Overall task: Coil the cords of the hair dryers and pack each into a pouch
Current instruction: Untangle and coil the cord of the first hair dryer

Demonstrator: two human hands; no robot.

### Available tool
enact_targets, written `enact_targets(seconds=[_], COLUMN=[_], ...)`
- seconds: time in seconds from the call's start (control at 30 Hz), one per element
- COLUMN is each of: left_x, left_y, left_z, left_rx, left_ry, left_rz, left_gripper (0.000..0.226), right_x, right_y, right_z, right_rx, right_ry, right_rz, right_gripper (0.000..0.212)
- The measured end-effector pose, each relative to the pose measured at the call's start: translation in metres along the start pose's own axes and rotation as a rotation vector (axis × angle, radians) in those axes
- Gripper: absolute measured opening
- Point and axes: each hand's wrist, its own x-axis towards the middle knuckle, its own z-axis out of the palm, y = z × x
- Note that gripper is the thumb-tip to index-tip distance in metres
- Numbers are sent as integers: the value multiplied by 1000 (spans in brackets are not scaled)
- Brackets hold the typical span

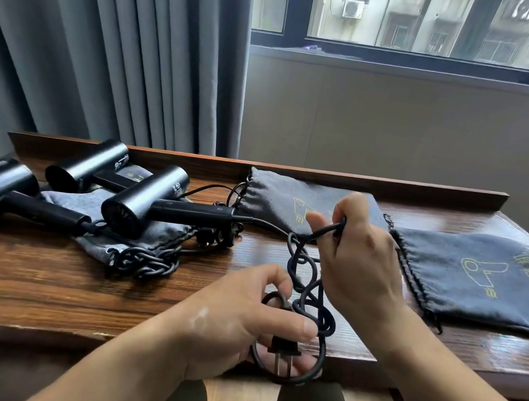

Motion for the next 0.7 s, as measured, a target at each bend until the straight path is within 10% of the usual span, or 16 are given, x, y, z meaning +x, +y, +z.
enact_targets(seconds=[0.37,0.7], left_x=[-3,-11], left_y=[-5,28], left_z=[10,-42], left_rx=[-73,401], left_ry=[5,434], left_rz=[-19,122], left_gripper=[43,19], right_x=[6,5], right_y=[9,28], right_z=[7,-14], right_rx=[303,587], right_ry=[-85,-773], right_rz=[274,233], right_gripper=[29,15])
